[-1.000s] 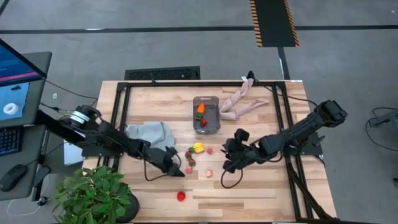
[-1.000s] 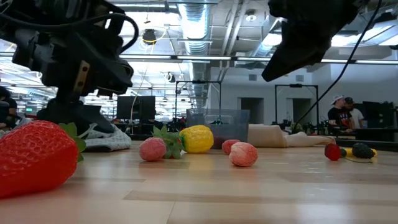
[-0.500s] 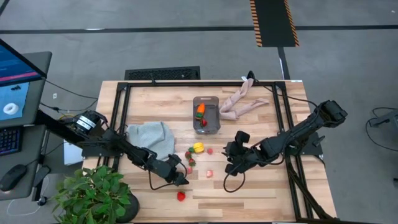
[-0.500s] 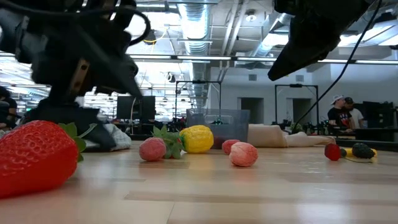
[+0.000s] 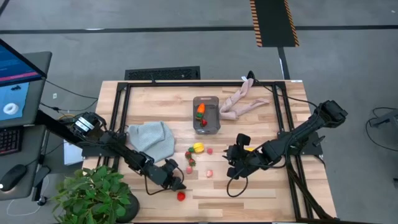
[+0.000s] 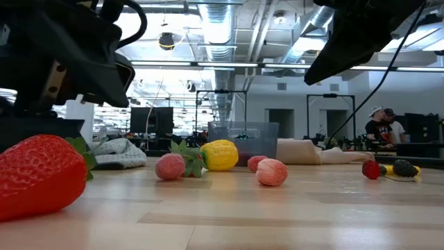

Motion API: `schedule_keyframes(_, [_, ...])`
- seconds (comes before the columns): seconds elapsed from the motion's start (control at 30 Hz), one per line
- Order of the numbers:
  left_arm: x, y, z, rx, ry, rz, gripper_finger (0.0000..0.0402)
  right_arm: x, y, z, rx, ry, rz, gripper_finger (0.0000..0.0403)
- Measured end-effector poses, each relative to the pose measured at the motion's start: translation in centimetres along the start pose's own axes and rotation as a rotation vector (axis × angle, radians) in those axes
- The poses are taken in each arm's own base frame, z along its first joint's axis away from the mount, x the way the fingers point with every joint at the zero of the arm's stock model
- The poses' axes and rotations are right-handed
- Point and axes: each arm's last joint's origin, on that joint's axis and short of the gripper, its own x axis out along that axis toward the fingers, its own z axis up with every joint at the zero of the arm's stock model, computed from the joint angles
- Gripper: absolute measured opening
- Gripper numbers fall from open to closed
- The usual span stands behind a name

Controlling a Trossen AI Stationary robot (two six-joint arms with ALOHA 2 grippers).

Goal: Pick and placing Produce into tupperware
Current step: Put the red strawberry into the black bin

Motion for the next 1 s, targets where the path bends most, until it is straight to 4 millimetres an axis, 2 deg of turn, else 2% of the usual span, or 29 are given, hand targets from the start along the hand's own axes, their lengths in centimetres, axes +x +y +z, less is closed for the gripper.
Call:
schedule_keyframes(0.4, [0.0, 0.0, -0.01, 0.0, 0.0, 0.0, 0.0203, 0.01, -0.01, 0.01, 0.005, 0.0, -0.001, 0.0123])
schedule_keyframes(1.0, [-0.03, -0.01, -0.2, 0.007, -0.003, -0.001, 0.017, 0.01, -0.01, 0.01, 0.006, -0.002, -0.002, 0.0123])
